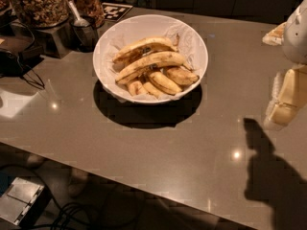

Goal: Pick banana from white bowl

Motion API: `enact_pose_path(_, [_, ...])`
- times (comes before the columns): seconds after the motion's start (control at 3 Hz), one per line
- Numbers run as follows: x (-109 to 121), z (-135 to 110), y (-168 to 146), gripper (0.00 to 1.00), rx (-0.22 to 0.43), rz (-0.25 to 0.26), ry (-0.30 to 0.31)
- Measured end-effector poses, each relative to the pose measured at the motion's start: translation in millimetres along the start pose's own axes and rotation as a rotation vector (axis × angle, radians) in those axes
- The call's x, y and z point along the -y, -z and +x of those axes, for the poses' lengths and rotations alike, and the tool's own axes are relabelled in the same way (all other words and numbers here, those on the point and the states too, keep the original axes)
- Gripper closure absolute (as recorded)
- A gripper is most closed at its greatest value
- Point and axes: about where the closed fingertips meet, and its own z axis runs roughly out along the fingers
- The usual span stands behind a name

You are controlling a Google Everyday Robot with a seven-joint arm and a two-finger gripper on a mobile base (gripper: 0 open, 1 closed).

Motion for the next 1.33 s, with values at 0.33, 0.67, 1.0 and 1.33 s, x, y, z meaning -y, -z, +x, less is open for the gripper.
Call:
enact_pose_path(0.33, [0.0, 0.0, 0.0, 0.0, 0.0, 0.0, 0.0])
enact_pose_path(0.67, [3.0, -6.6, 3.4, 0.0, 0.001, 0.005, 0.02])
enact_pose_path(1.0, [8.4, -24.2, 5.1, 0.0, 0.002, 0.004, 0.082])
enact_pose_path(1.33, [14.5, -46.6, 1.9, 0.0, -0.007, 0.025, 0.144])
